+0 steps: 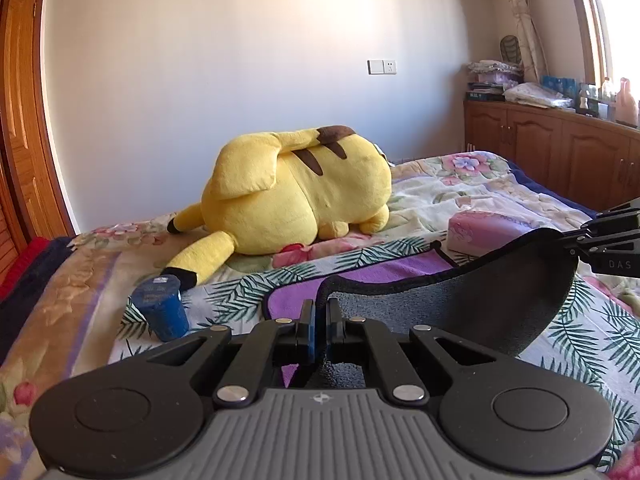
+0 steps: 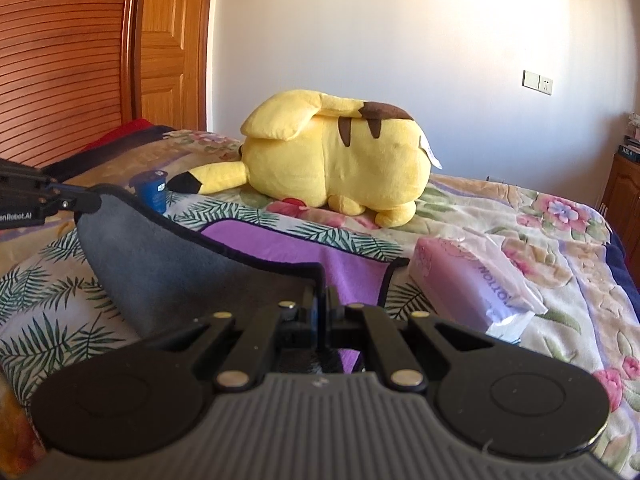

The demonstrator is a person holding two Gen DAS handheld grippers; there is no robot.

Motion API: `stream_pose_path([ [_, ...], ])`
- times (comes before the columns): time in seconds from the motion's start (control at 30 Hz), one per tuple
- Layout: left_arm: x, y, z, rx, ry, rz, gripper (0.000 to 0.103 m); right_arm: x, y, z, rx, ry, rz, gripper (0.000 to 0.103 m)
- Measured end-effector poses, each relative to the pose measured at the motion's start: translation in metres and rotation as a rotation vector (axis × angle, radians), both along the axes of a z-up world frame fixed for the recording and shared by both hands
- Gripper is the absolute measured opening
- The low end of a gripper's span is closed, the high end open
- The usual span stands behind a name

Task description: Fold towel

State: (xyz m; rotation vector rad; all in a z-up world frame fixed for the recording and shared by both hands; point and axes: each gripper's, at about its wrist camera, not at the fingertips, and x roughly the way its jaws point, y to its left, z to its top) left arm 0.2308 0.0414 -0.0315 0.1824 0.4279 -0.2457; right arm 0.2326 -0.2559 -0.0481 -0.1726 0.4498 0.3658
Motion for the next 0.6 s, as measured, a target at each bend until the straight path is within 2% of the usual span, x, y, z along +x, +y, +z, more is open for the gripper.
stream_pose_path([
  [0.6, 0.049, 0.000, 0.009, 0.035, -0.028, 0.003, 0.000, 0.038, 0.003, 0.008, -0.055, -0.048, 0.011, 0.004],
])
